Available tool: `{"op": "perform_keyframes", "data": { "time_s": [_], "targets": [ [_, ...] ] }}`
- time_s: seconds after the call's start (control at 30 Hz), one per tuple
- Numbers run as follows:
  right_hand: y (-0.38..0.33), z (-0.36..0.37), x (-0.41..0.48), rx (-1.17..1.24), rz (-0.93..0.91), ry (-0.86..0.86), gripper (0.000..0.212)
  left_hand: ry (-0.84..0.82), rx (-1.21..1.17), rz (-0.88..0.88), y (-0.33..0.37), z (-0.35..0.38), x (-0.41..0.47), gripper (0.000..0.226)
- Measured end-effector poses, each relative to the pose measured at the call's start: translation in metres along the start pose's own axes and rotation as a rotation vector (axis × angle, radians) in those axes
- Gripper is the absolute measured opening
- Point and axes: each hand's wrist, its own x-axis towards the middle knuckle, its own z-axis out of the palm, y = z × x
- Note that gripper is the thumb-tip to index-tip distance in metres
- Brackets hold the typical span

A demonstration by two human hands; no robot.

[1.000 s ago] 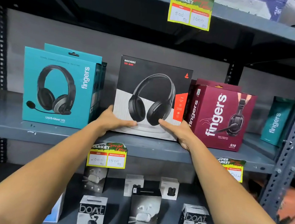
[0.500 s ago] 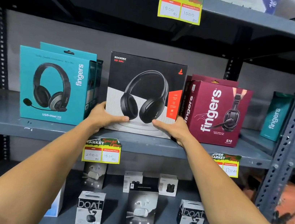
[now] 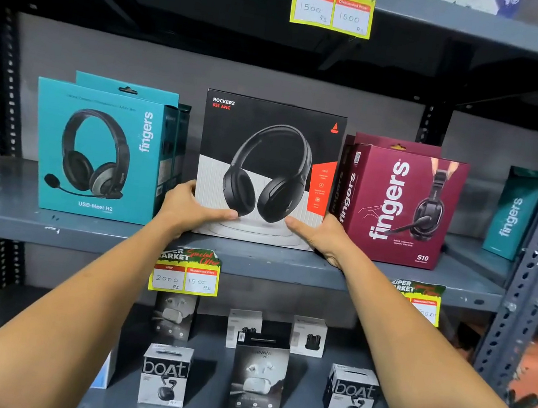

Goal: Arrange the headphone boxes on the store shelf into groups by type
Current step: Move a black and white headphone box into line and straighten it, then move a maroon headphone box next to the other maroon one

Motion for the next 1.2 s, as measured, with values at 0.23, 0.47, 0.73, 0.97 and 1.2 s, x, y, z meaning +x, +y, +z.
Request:
{"op": "perform_keyframes", "data": {
  "time_s": [0.23, 0.47, 0.73, 0.97, 1.2],
  "targets": [
    [-0.007, -0.009, -0.024, -0.517, -0.007, -0.023, 0.071, 0.007, 0.230, -0.105, 0.011, -0.006, -0.021, 0.089],
    [0.007, -0.060, -0.085, -0.544, -0.253, -0.135, 0.034, 0.060, 1.047, 0.011, 0.055, 0.010, -0.079, 0.040],
    [0.041, -0.155, -0.093, -0.444, -0.317, 0.450, 0.019, -0.090, 0.199, 0.417, 0.112, 0.152, -0.097, 0.047],
    [0.053, -0.190, -0.052, 0.016, 0.010, 0.490, 0.089, 0.024, -0.013, 0.209, 0.128, 0.220, -0.070, 0.110],
    [0.070, -0.205, -0.003, 0.223, 0.129, 0.173, 0.135, -0.303, -0.419, -0.093, 0.118, 0.234, -0.032, 0.093]
  ]
}}
